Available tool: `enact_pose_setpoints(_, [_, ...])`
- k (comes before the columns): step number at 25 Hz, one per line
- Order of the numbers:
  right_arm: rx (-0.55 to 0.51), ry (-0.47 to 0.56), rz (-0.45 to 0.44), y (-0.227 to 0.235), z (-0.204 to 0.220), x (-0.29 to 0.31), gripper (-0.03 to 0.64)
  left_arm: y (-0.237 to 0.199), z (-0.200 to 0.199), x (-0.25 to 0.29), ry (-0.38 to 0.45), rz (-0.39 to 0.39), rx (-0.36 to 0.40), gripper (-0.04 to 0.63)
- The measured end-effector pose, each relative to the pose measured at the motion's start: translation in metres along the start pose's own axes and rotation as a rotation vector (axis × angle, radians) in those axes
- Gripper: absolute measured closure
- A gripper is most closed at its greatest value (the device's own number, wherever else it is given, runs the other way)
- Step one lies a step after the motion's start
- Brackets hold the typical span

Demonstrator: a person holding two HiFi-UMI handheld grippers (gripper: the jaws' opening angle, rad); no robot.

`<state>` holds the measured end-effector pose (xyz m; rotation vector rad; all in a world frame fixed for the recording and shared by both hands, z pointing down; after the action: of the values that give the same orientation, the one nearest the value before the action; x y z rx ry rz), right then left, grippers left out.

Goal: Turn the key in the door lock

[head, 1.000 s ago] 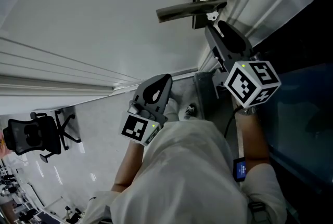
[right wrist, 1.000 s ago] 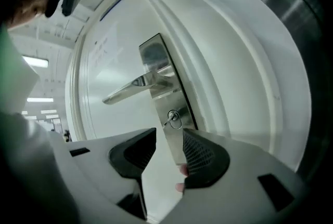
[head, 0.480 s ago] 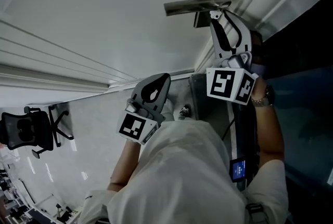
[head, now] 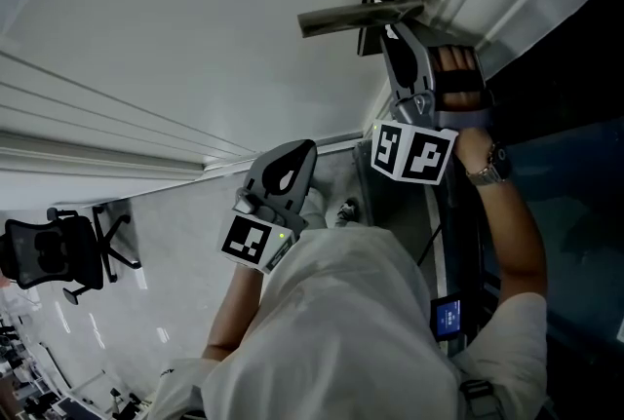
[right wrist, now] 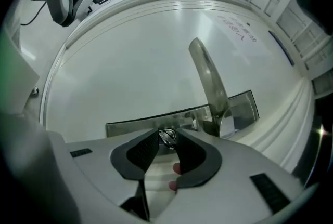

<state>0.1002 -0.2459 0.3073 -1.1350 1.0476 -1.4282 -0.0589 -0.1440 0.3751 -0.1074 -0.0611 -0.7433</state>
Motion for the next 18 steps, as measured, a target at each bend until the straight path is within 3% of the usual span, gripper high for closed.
enact_pose_setpoints(3, [0.064,0.006,0.021,0.001,0.0,0.0,0.514,-0.003,0.003,0.001,-0.032,0.003,0.001,0.591])
enact_pose_setpoints(6, [0.228,0.018,0.029,0.004,0.0,0.0,0.514,-0.004,0.001,0.005,-0.008,0.007,0.002,0.591])
enact_pose_setpoints(9, [0.412,0.035,0.035,0.006,0.002,-0.001,0.514,-0.007,0.007,0.005,-0.065,0.011,0.002,0.591])
enact_pose_setpoints(11, [0.518,0.037,0.027,0.008,0.002,-0.001,0.512,-0.008,0.002,0.008,-0.037,0.014,-0.001,0.591])
enact_pose_setpoints(13, [0.557,0.035,0.026,0.009,0.002,-0.001,0.511,-0.01,0.0,0.009,-0.024,0.017,-0.002,0.591])
enact_pose_setpoints(18, [0.514,0.037,0.028,0.008,0.002,0.0,0.511,-0.012,-0.002,0.012,-0.004,0.024,-0.003,0.591])
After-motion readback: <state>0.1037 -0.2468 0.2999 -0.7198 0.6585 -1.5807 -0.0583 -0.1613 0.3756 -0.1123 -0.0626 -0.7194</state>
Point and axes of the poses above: the fingertips, and each gripper's own axes: x forward along the fingers, y to its right, z out of its underside, the point moved 5 cm from there along -x, backward along the fingers, and after that the axes turned 3 degrees about -z, right-handed, at the moved point
